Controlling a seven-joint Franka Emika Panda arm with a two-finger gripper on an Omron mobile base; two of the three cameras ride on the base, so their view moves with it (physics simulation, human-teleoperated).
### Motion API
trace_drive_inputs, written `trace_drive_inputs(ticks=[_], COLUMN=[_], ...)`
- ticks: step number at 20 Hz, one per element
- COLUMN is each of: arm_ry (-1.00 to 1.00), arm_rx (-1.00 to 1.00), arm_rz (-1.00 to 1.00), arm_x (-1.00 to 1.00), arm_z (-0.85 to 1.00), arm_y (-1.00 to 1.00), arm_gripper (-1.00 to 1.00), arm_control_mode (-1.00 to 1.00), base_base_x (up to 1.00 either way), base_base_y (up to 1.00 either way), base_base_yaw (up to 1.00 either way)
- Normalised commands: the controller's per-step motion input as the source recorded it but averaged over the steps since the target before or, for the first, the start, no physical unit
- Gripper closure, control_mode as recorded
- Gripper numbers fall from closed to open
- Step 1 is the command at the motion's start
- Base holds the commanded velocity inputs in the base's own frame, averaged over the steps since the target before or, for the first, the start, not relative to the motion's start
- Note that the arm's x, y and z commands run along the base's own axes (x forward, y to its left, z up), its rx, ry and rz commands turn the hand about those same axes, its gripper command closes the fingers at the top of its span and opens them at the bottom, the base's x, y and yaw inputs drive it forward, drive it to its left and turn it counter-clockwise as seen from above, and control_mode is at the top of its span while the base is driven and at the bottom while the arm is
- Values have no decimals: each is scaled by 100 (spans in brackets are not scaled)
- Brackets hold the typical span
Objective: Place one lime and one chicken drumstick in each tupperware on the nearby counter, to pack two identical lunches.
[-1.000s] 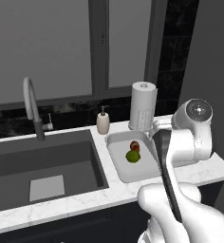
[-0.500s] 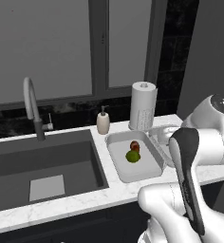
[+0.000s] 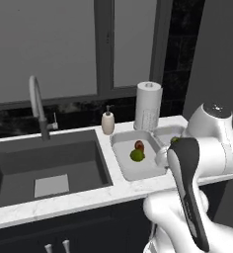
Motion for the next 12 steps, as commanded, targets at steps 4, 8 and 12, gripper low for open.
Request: trace_drive_inputs(ticks=[4,8,12], arm_ry=[0,0,0], arm_rx=[0,0,0], arm_rz=[0,0,0], arm_x=[0,0,0], arm_z=[0,0,0], arm_y=[0,0,0], arm_gripper=[-100,-100,-100], arm_control_mode=[100,100,100], base_base_x=[-100,-80,-31], base_base_y=[-16,-92,-100], base_base_yaw=[1,-12,-17])
